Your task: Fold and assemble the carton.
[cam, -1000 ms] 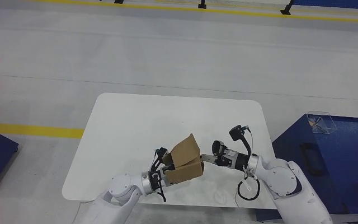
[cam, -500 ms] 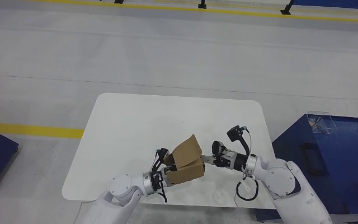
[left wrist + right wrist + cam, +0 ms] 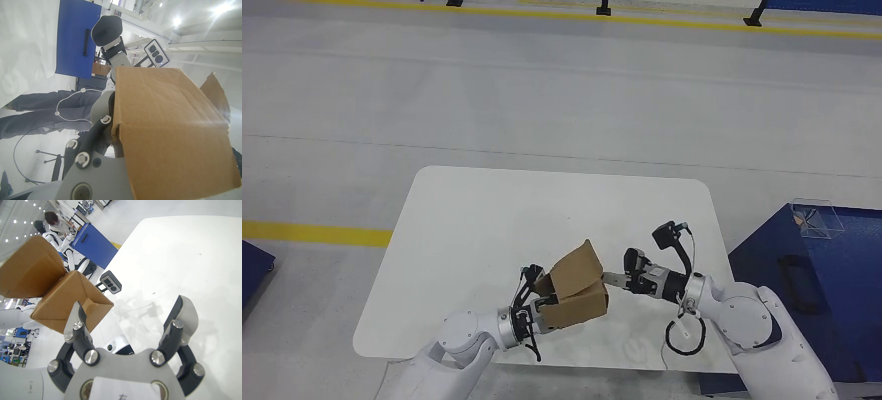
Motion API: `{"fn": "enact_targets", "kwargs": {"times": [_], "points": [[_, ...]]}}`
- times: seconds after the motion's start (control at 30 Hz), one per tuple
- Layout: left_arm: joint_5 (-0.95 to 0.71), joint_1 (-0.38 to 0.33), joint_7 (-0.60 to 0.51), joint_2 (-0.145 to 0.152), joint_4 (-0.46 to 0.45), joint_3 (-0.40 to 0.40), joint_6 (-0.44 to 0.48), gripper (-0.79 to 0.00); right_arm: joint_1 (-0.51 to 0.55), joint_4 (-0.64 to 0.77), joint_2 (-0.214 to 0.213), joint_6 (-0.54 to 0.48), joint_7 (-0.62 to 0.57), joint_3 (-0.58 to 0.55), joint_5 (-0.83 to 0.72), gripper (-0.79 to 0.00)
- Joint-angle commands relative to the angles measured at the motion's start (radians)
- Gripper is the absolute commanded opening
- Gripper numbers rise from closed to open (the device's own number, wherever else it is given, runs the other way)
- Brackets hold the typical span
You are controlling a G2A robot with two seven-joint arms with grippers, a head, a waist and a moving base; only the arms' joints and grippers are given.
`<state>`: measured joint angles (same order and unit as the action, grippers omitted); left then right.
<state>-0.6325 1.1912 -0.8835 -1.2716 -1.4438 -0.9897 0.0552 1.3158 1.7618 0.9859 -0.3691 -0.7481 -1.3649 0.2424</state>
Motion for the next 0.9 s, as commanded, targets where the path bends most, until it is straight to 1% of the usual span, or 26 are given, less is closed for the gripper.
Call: {"fn": "enact_targets", "kwargs": {"times": [0.0,0.1,0.23,0.5,0.7,0.87], "points": [[-0.006,-0.001,-0.004,0.0,0.003,-0.002,0.001,-0.785,0.006,-0.01,-0.003,0.005,-0.01,-0.016,-0.006,0.0],[-0.017,-0.002,-0.011,-0.001,0.008,-0.003,0.0,-0.785,0.005,-0.031,-0.005,0.015,-0.061,-0.018,-0.05,0.0],[-0.024,-0.006,-0.02,-0.002,0.015,-0.002,-0.001,-0.785,-0.005,-0.037,-0.004,0.014,-0.082,0.005,-0.061,0.0],[-0.017,-0.015,-0.019,-0.005,0.016,0.007,-0.008,-0.785,-0.036,-0.035,0.003,0.024,-0.065,0.059,-0.033,0.0],[-0.012,-0.018,-0.016,-0.005,0.018,0.007,-0.014,-0.785,-0.047,-0.04,0.005,0.023,-0.063,0.072,-0.029,0.0],[-0.011,-0.022,-0.015,-0.006,0.016,0.009,-0.015,-0.785,-0.048,-0.042,0.005,0.002,-0.047,0.079,-0.024,0.0]]}}
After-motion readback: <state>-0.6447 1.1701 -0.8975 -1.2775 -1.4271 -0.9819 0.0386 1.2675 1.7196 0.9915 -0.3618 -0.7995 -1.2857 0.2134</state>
